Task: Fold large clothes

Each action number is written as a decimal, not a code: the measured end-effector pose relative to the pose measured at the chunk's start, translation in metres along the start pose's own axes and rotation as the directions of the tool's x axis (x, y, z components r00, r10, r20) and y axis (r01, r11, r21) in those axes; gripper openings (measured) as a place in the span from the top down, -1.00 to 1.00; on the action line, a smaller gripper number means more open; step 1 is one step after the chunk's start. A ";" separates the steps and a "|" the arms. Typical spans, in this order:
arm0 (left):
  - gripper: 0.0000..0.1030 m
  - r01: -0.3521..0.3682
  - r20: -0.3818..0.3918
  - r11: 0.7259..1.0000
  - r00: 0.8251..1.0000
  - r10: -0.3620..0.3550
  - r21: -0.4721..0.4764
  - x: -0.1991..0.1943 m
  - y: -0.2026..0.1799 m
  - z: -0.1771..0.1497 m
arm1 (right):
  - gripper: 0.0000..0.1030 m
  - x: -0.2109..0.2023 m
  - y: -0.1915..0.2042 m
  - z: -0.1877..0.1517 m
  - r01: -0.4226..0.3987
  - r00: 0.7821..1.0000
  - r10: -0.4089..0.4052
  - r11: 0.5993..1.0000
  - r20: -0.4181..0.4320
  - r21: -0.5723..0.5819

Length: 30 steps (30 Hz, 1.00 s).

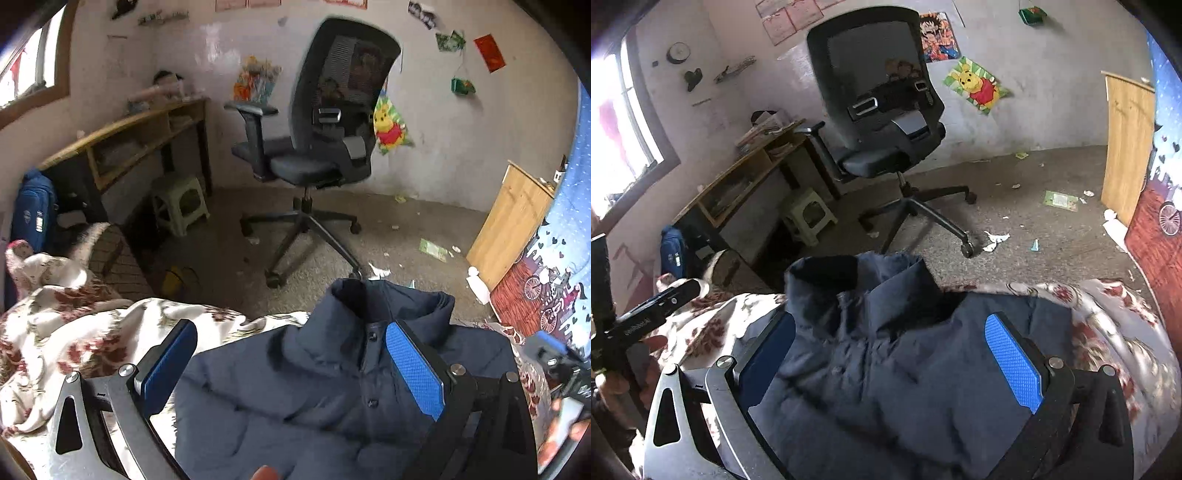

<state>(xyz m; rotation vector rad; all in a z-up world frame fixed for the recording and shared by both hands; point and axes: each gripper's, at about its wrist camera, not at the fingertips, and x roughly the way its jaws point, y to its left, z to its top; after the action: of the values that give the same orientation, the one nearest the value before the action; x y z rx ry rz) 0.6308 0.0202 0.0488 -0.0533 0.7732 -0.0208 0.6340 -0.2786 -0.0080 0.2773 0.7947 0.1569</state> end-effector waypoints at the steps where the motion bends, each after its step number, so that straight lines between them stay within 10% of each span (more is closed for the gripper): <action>1: -1.00 0.000 -0.017 1.000 1.000 0.000 0.000 0.012 -0.004 0.004 | -0.96 0.011 -0.002 0.003 0.004 1.000 -0.004 1.000 -0.010 0.003; 5: -0.97 -0.025 -0.033 1.000 0.999 0.025 0.009 0.050 -0.019 0.013 | -0.76 0.055 -0.015 0.021 -0.016 0.999 0.015 1.000 -0.044 -0.014; 16: 0.06 -0.054 -0.194 0.997 0.979 0.063 0.050 0.137 -0.044 0.025 | -0.42 0.125 0.000 0.046 -0.090 0.988 0.066 0.981 -0.139 -0.174; 21: 0.85 -0.068 -0.216 0.997 0.973 0.075 0.039 0.148 -0.048 0.029 | 0.31 0.149 0.009 0.046 -0.065 0.977 0.021 0.978 -0.212 -0.200; 23: 0.88 -0.058 -0.188 0.998 0.980 0.058 0.008 0.139 -0.045 0.027 | 0.71 0.148 0.010 0.042 -0.048 0.976 0.001 0.976 -0.216 -0.214; 30: 0.91 0.004 -0.106 1.000 0.994 -0.006 -0.014 0.088 -0.020 0.014 | 0.86 0.082 -0.004 0.027 -0.085 0.992 0.065 0.979 -0.111 -0.185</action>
<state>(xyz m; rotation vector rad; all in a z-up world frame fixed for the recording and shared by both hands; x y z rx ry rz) 0.7035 -0.0024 -0.0009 -0.0676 0.8794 -0.0234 0.7108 -0.2673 -0.0469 0.1197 0.8666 0.3183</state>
